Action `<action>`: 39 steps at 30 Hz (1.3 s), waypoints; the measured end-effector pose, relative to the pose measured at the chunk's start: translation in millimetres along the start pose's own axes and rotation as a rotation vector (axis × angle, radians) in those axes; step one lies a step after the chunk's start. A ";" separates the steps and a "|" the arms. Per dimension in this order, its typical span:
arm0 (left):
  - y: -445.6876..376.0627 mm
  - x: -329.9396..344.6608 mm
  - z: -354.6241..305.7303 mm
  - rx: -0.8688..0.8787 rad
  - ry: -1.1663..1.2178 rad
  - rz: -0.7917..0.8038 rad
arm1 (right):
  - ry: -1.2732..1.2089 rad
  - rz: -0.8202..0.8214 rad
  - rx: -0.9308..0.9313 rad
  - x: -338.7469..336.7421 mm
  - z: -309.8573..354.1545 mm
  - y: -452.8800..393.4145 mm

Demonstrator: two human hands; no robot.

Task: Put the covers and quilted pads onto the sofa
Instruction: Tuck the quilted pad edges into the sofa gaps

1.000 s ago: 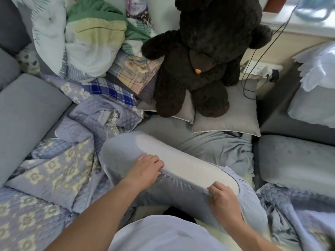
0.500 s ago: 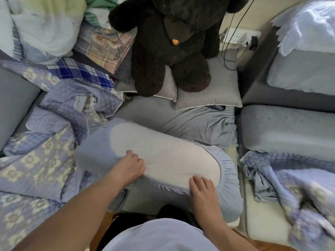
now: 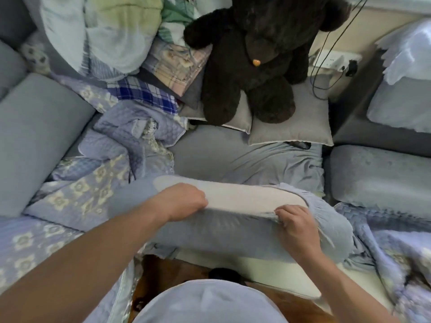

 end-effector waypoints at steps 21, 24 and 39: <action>663.5 131.0 11.3 -1.445 0.340 -0.871 | -0.300 0.205 -0.910 114.7 599.3 69.6; 739.0 154.0 -12.8 -1.643 0.317 -0.878 | -0.354 0.243 -1.001 146.5 678.4 105.6; 871.2 261.8 -57.9 -2.467 0.411 -0.458 | -0.247 0.619 -1.354 312.8 882.4 206.7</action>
Point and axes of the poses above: each hand's wrist, its own y-axis away from the middle knuckle, its own x-axis out of the palm, z = x × y, the point moved 9 cm from there along -y, towards the middle knuckle, and after that the axes turned 12 degrees about -z, right-handed, at the moved point
